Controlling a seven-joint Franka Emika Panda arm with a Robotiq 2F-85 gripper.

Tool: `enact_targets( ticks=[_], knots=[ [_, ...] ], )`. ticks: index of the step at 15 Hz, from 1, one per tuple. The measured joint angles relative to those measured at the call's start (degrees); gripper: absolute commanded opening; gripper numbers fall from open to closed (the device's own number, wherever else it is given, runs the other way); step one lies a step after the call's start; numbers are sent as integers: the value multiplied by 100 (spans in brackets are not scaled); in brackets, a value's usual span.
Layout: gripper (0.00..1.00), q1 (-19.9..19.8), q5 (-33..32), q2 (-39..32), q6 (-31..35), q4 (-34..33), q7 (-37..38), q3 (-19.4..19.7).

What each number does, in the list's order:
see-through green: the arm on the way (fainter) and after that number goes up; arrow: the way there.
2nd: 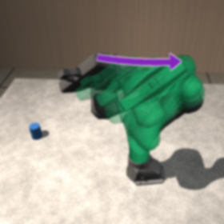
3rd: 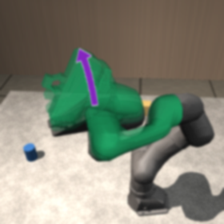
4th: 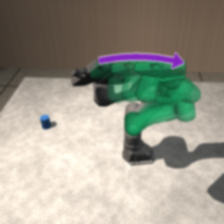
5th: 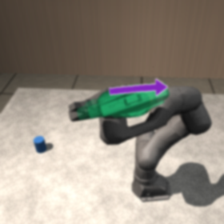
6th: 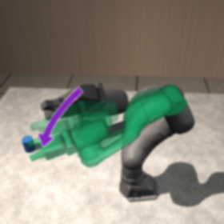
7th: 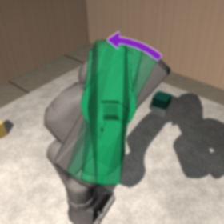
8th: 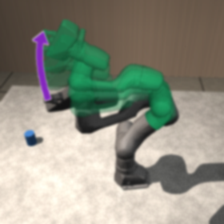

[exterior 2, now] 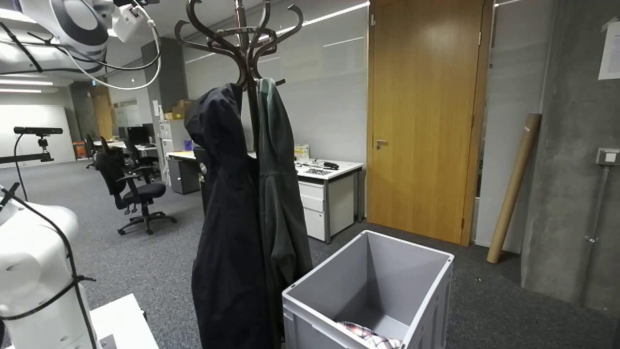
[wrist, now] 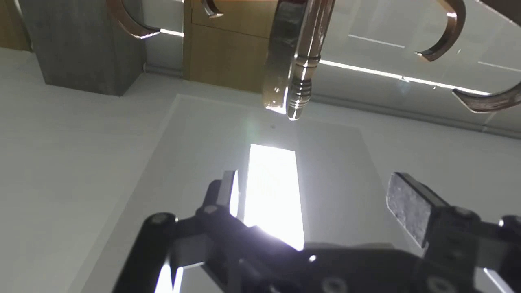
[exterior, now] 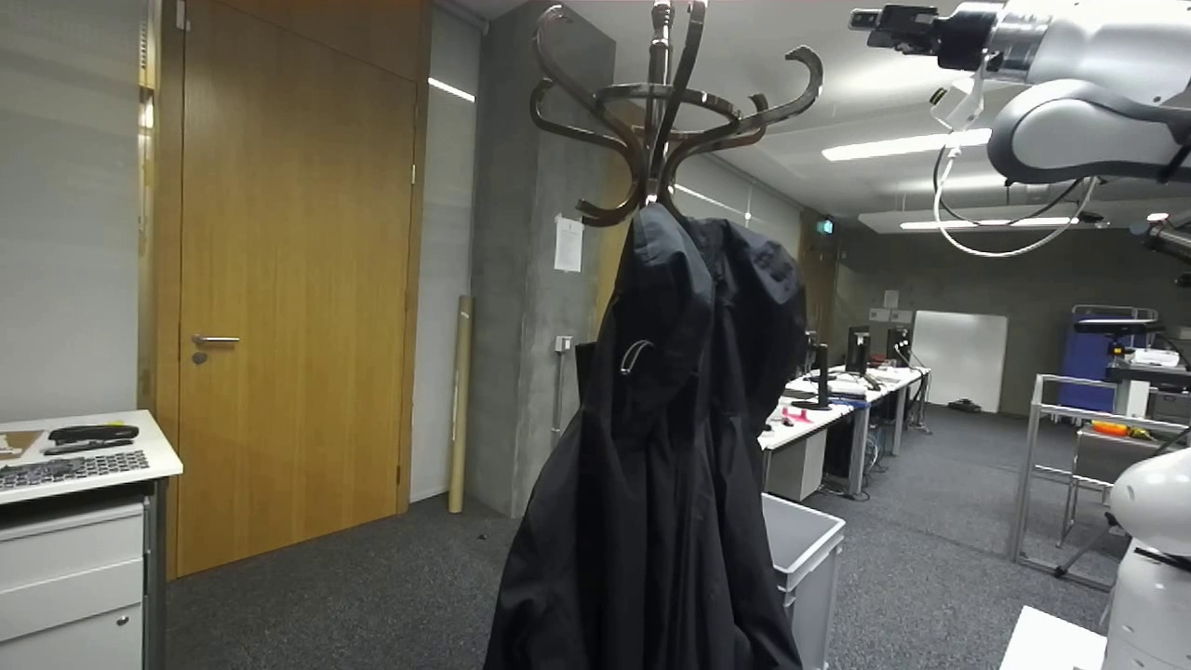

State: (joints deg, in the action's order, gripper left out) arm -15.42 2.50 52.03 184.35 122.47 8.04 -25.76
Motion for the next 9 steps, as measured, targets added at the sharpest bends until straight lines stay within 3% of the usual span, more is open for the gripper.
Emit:
enact_targets(
  ticks=[9],
  knots=[
    [100, 826, -560, 802, -1951, 154, -293, 407]
  ],
)
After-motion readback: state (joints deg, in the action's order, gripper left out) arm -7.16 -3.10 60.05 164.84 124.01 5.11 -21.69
